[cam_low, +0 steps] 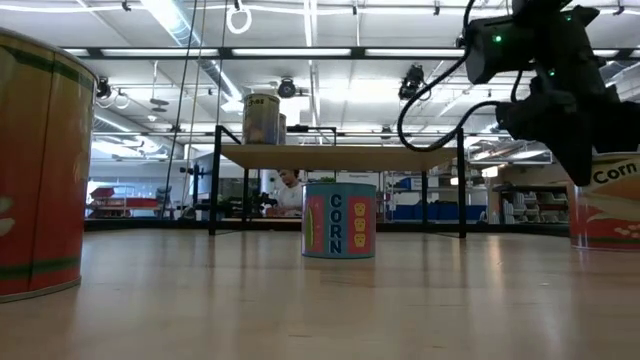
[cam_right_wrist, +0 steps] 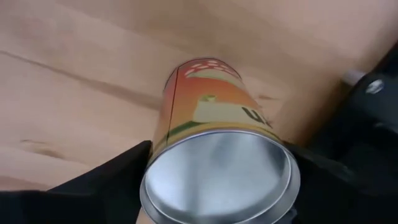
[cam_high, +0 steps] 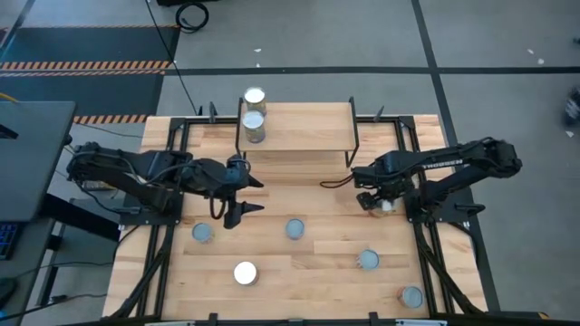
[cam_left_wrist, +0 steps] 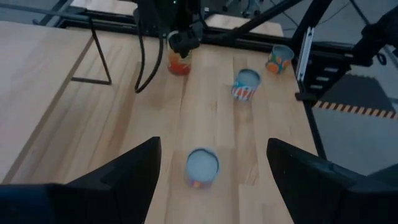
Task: Pick and place cans onto a shelf
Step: Put the top canned corn on the shelf
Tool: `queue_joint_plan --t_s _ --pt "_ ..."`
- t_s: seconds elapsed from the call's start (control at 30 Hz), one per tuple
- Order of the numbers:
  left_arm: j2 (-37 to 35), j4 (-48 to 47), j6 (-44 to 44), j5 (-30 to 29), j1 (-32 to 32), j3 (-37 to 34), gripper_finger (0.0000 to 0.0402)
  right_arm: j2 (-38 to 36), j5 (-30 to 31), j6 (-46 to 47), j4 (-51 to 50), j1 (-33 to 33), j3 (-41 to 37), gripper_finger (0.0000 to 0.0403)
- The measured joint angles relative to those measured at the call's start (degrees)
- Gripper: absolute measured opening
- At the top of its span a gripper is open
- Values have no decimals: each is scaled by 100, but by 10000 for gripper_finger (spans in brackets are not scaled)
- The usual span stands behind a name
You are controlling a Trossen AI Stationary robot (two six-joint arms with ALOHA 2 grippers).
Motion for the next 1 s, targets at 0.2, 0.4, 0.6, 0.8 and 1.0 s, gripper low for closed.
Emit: queue_joint_plan --t_s 0.2,0.4,0.6,0.8,1.0 --pt "-314 -195 86 -181 2 0 297 245 -211 431 -93 253 859 318" --pt "-411 -311 137 -398 96 2 297 925 330 410 -1205 384 3366 318" --pt "-409 -290 183 -408 224 2 297 2138 1241 -519 -2270 -40 5981 318" --pt "-407 -277 158 -410 269 2 297 2885 1727 -1648 -2211 -1130 7278 318" --pt "-409 -282 -117 -420 269 2 297 3145 1913 -2408 -2219 -2262 7523 318"
